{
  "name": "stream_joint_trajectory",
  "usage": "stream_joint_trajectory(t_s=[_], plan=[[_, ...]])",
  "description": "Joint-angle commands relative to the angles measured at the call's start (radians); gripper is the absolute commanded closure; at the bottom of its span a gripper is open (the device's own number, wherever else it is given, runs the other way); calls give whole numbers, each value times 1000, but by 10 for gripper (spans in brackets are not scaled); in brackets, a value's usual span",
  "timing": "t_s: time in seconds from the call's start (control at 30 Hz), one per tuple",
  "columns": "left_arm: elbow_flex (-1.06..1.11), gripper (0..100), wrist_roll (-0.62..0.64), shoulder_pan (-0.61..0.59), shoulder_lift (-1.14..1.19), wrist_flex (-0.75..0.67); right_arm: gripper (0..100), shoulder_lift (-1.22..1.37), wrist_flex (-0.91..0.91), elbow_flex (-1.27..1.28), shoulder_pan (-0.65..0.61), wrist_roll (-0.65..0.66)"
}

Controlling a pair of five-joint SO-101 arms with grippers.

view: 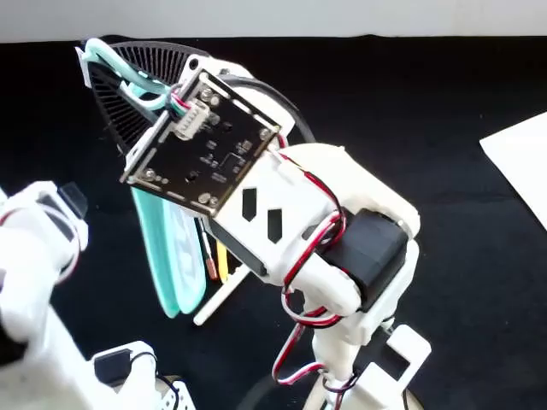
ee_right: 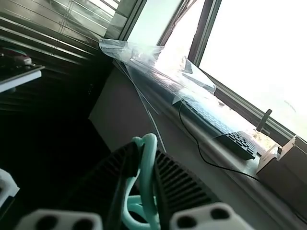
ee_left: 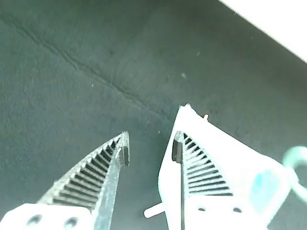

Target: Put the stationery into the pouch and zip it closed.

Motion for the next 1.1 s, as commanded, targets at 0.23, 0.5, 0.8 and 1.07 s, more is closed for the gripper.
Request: stream_joint_trajectory(t_s=[0.23, 0.5, 0.8, 1.07], plan=[[74, 832, -181, 165, -42, -6, 992, -25, 73, 2, -13, -25], [68, 790, -376, 134, -41, -52, 992, -27, 143, -5, -4, -60], [168, 791, -453, 84, -39, -103, 992, -35, 251, -7, 36, -63], [377, 793, -522, 79, -41, -173, 992, -36, 305, -8, 133, -114]])
